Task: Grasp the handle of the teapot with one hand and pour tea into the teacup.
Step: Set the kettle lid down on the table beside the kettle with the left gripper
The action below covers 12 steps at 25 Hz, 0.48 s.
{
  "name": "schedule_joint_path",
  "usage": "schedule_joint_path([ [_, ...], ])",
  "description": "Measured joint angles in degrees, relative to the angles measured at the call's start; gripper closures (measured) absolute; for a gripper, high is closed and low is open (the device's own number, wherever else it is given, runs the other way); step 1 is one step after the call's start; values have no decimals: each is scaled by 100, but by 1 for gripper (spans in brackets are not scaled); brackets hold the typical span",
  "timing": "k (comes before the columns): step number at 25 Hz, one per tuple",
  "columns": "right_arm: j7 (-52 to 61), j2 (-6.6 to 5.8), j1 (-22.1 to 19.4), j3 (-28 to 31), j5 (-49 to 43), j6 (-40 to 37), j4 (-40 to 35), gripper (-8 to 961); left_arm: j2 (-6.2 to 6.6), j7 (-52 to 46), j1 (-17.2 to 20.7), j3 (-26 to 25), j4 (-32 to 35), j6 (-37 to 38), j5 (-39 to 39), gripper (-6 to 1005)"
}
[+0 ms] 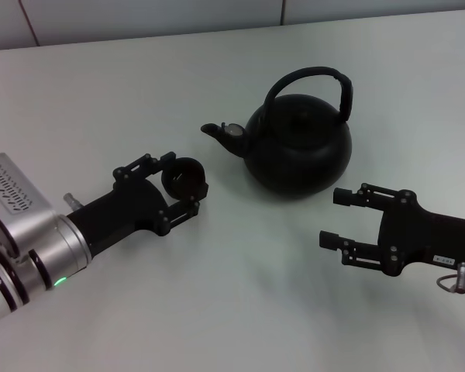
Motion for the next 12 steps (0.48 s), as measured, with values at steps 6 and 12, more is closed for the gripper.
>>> schedule_joint_path([
  [6, -15, 0, -11, 0, 0, -17, 0, 242, -5, 7, -58, 8, -44, -135, 3, 287],
  [12, -23, 0, -31, 0, 0, -31, -1, 240, -5, 161, -175, 3, -199, -589, 3, 271],
])
